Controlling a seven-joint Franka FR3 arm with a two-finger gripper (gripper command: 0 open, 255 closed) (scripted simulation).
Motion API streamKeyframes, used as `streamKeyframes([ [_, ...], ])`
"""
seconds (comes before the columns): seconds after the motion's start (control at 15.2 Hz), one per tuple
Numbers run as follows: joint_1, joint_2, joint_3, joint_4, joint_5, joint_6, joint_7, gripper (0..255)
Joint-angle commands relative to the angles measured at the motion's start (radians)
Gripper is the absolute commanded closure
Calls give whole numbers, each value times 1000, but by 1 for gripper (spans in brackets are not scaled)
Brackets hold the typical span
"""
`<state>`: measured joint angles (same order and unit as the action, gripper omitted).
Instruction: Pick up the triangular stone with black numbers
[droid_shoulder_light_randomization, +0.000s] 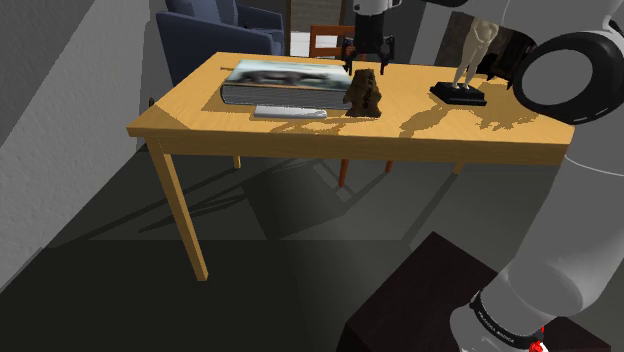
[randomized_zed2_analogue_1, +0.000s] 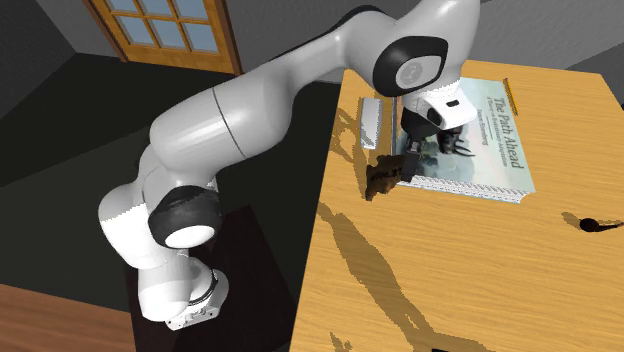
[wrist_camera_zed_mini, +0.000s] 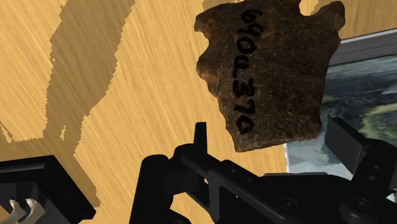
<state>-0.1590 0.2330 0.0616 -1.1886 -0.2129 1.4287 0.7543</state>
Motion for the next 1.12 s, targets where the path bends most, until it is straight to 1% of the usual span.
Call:
streamKeyframes([
  [0.0,-2,-18,0,-57,2,39,7,0],
  [0.13,-3,-22,0,-71,2,48,9,0],
  [0.2,-3,-21,0,-68,2,47,8,255],
  [0.79,-2,-22,0,-70,2,48,9,255],
  [1.06,2,11,0,32,-2,-21,-2,255],
])
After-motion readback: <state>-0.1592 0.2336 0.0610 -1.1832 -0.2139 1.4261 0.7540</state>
